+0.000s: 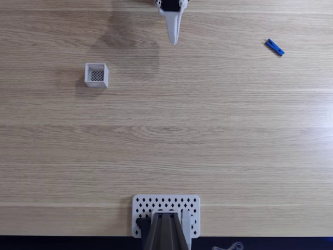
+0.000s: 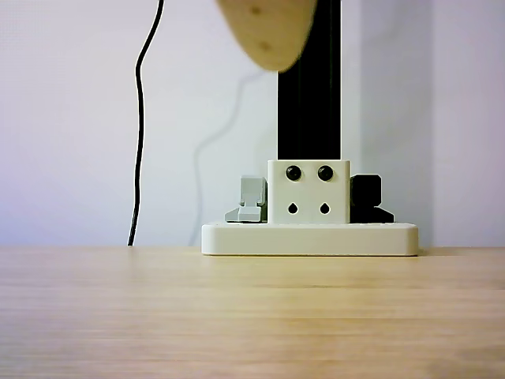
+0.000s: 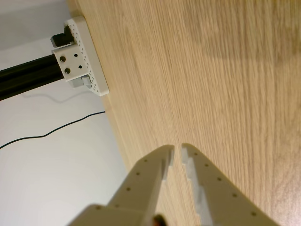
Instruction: Grasp a peg and put it in the crate.
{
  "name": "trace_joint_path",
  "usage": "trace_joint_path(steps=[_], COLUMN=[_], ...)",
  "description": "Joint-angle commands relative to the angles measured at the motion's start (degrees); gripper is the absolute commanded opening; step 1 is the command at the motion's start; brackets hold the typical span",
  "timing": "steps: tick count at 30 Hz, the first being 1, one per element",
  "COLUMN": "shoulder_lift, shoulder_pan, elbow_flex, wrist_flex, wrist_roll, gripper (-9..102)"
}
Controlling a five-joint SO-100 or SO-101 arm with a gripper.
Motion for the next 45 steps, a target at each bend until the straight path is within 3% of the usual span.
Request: trace_joint_path(steps=[1,23,28,34,45], shoulder_lift=[1.1,0.7,-9.2,-33.6,-57.1], shoulder_pan=[0.0,-0.1,0.0,0.0,4.1], elbow_flex=[-0.7,-0.8,-4.0,-13.4,-27.0], wrist_flex=[0.3,0.1,-1.8,-8.5,-11.3], wrist_roll=[0.2,0.1,-2.3,-22.9,-77.1], gripper=[-1,0,0,0,-1])
